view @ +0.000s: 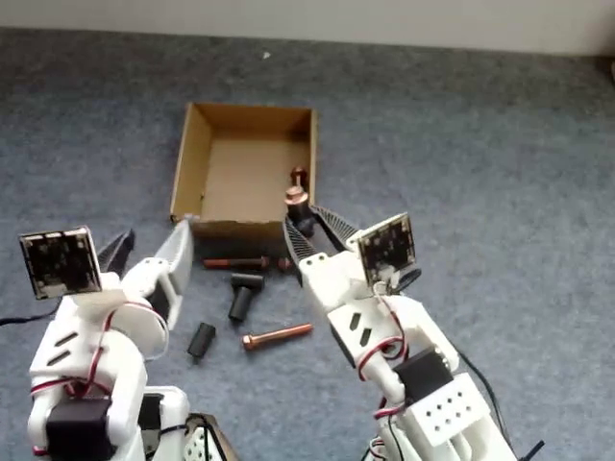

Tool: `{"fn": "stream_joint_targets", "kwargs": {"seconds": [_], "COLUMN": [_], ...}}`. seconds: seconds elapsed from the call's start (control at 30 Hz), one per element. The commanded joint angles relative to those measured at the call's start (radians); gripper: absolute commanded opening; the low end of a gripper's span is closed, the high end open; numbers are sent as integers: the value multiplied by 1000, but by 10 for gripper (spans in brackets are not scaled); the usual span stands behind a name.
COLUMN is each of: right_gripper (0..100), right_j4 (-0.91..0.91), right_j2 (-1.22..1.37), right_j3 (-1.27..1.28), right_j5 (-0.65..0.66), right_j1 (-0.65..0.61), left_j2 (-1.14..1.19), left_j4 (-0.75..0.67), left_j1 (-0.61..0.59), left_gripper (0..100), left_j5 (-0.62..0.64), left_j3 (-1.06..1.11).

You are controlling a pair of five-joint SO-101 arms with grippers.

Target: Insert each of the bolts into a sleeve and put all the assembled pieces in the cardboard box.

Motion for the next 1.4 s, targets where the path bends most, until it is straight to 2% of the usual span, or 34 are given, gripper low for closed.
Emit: {"fn": "stream_joint_targets", "kwargs": {"seconds": [0.0, 0.17, 0.43, 0.7, 0.77, 0.97, 1.23, 1.37], "right_gripper": [5, 5, 5, 11, 29, 191, 190, 190], "right_j4": [-2, -4, -4, 12, 74, 348, 748, 908], "right_j2": [163, 495, 1027, 1399, 1440, 1455, 1256, 1152], "right_j3": [-153, -395, -805, -1110, -1167, -1343, -1414, -1346], "right_j5": [-14, -77, -72, -71, -71, -74, -69, -71], "right_j1": [19, 21, 21, 61, 73, 94, 97, 96], "left_j2": [2, 2, 2, 2, 2, 2, 2, 2], "left_j4": [-8, -41, -258, -245, -245, -244, -244, -249], "left_j1": [-137, -213, -291, -291, -292, -292, -294, -346], "left_gripper": [242, 242, 242, 242, 242, 242, 242, 242], "left_j5": [-12, -123, -184, -195, -195, -195, -195, -193], "left_j3": [94, 249, 536, 535, 535, 535, 535, 535]}}
